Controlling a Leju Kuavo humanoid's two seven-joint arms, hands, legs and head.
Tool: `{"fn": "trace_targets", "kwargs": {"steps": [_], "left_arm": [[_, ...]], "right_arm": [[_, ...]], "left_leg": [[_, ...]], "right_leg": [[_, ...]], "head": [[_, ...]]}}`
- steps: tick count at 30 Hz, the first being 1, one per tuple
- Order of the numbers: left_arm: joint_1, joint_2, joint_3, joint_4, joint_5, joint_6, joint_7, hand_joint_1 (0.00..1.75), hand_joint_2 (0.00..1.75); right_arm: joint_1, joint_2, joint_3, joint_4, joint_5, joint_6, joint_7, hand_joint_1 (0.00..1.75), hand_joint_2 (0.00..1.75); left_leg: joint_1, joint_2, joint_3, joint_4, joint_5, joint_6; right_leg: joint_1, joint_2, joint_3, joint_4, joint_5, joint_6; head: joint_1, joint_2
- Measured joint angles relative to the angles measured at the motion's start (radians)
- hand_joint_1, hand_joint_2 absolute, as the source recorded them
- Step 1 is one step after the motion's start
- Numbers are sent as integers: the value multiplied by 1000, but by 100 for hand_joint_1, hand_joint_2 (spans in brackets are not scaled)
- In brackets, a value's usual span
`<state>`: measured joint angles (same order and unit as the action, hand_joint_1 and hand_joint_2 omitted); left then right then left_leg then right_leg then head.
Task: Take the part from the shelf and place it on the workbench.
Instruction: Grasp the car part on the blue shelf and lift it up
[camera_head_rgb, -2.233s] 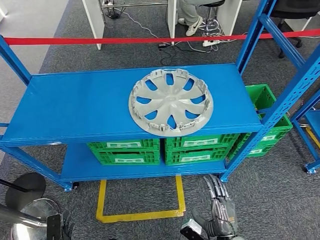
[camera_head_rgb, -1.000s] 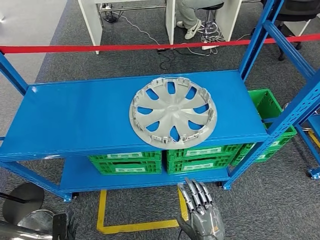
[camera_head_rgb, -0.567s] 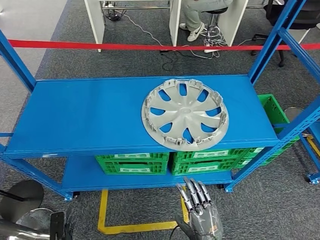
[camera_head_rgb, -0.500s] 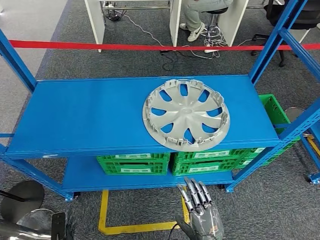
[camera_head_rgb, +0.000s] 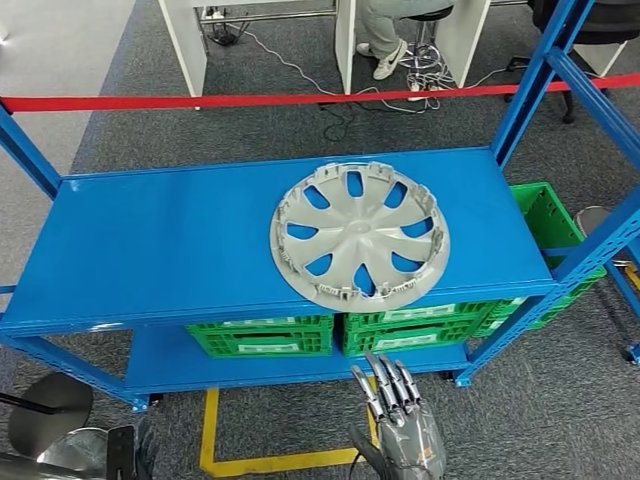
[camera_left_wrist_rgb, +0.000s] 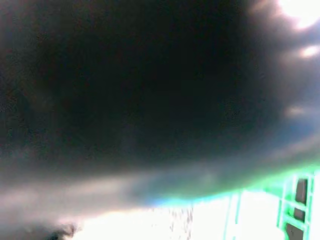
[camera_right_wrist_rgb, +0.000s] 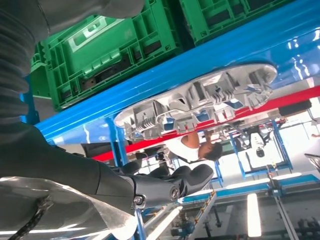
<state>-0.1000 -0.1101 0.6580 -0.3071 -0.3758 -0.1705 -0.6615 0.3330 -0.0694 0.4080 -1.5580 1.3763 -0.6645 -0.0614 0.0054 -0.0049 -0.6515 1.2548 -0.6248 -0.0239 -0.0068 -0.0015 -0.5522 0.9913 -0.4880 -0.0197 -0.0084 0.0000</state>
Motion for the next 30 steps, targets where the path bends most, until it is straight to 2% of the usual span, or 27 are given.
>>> {"fn": "trace_targets", "kwargs": {"steps": [1, 2, 4, 5, 6, 7, 9, 10, 14, 18, 20, 24, 30], "left_arm": [[1, 1, 1, 0, 0, 0, 0, 0, 0], [3, 1, 1, 0, 0, 0, 0, 0, 0], [3, 2, 3, 0, 0, 0, 0, 0, 0], [2, 2, 5, 1, 0, 0, 0, 0, 0], [1, 2, 6, 1, 0, 0, 0, 0, 0], [0, 2, 8, 2, 0, 0, 0, 0, 0], [2, 1, 9, 2, 0, 0, 0, 0, 0], [3, 1, 10, 3, 0, 0, 0, 0, 0], [1, 1, 12, 4, -2, 0, 0, 0, 0], [1, -1, 13, 6, -10, 7, 0, 0, 0], [1, 0, 14, 7, -11, 9, 0, 0, 0], [1, 0, 14, 7, -12, 10, 0, 0, 0], [1, 1, 14, 8, -21, 14, 2, 0, 0]], "right_arm": [[0, 0, 0, 1, 1, 0, 1, 0, 175], [1, 0, 0, 1, 2, 0, 1, 0, 175], [1, 0, 0, 2, 3, 0, 2, 0, 175], [0, 0, 0, 2, 3, 0, 2, 0, 175], [0, 0, 0, 2, 3, 0, 2, 0, 175], [0, 0, 0, 2, 4, 0, 2, 0, 175], [-1, 0, 0, 3, 5, 0, 3, 0, 175], [-1, 0, 0, 3, 5, 0, 3, 0, 175], [-5, 0, -1, 6, 4, 0, 9, 0, 175], [-15, 0, -1, 18, 9, 0, 25, 0, 175], [-19, 0, -1, 23, 11, 0, 28, 0, 175], [-21, 0, -2, 33, 11, 0, 30, 0, 175], [-36, -9, 2, 52, 15, 0, 57, 0, 175]], "left_leg": [[3, 0, -19, 25, 5, -4], [6, 0, -20, 13, 30, -7], [11, 1, 23, -102, 115, -10], [11, 2, 50, -166, 145, -9], [10, 2, 69, -210, 160, -4], [9, 2, 78, -233, 161, 2], [5, 1, 80, -239, 153, 19], [5, 1, 81, -242, 154, 22], [6, -1, 85, -248, 154, 27], [0, -1, 85, -247, 150, 34], [-2, -1, 85, -247, 149, 36], [-4, 0, 85, -245, 149, 38], [-1, 0, 87, -245, 149, 38]], "right_leg": [[-1, 1, 4, 0, -3, 1], [-2, 1, 10, 0, -7, 3], [-4, 3, 23, 0, -17, 10], [-3, 3, 29, 2, -23, 17], [-1, 4, 32, 3, -28, 23], [0, 4, 32, 4, -31, 29], [1, 3, 33, 1, -31, 38], [1, 3, 35, -2, -31, 38], [1, 2, 42, -7, -32, 14], [-3, 3, 45, -11, -31, 15], [-5, 2, 45, -13, -31, 20], [-7, 2, 45, -15, -31, 44], [-5, 2, 45, -13, -32, 48]], "head": [[0, 0], [0, 0], [0, 0], [-1, 0], [-1, 0], [0, 0], [1, 0], [2, 0], [10, 0], [10, 0], [10, 0], [10, 0], [10, 0]]}}
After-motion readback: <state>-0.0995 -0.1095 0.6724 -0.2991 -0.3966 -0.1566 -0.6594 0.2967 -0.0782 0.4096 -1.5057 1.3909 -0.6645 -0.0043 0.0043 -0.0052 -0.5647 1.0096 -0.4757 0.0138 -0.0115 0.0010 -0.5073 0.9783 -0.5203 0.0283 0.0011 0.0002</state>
